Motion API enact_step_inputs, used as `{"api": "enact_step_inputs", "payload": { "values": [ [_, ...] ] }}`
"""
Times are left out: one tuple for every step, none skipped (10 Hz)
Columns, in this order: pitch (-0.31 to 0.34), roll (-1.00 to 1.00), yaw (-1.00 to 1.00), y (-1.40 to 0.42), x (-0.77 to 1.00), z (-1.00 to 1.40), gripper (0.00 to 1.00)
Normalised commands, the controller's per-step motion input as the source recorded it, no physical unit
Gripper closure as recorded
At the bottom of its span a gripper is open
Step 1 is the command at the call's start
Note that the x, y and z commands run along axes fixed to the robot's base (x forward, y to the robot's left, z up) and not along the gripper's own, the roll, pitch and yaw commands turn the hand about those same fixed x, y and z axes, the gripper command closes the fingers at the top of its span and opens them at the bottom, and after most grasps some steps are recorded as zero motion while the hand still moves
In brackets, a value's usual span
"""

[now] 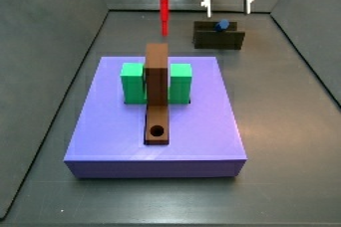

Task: Pick up the blue object. Move up. Place the blue object on the fixture. Regrasp the blue object. Move to above the board. Insert the blue object.
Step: Regrasp the blue object.

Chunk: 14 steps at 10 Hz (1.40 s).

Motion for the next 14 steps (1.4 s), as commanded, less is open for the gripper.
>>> {"api": "enact_step_inputs", "payload": {
  "values": [
    [0.029, 0.84, 0.00, 0.00, 0.01, 0.53, 0.00],
    [0.000, 1.00, 0.00, 0.00, 0.00, 0.29, 0.00],
    [0.000, 1.00, 0.00, 0.00, 0.00, 0.13, 0.00],
    [0.000, 1.00, 0.00, 0.00, 0.00, 0.03, 0.00],
    [0.000, 1.00, 0.00, 0.00, -0.03, 0.00, 0.00],
    [0.000, 1.00, 0.00, 0.00, -0.03, -0.09, 0.00],
    [0.006, 1.00, 0.00, 0.00, -0.12, -0.11, 0.00],
    [0.169, 0.94, 0.00, -0.05, -0.26, -0.15, 0.00],
    [0.166, 0.92, 0.00, -0.07, -0.23, -0.20, 0.00],
    [0.129, 0.96, 0.00, -0.09, -0.18, -0.20, 0.00],
    [0.097, 1.00, 0.00, -0.16, -0.01, -0.22, 0.00],
    [0.000, 0.97, 0.00, -0.30, 0.41, -0.21, 0.00],
    [0.000, 0.96, 0.00, -0.31, 0.45, -0.19, 0.00],
    [0.000, 0.97, 0.00, -0.29, 0.42, -0.19, 0.00]
  ]
}}
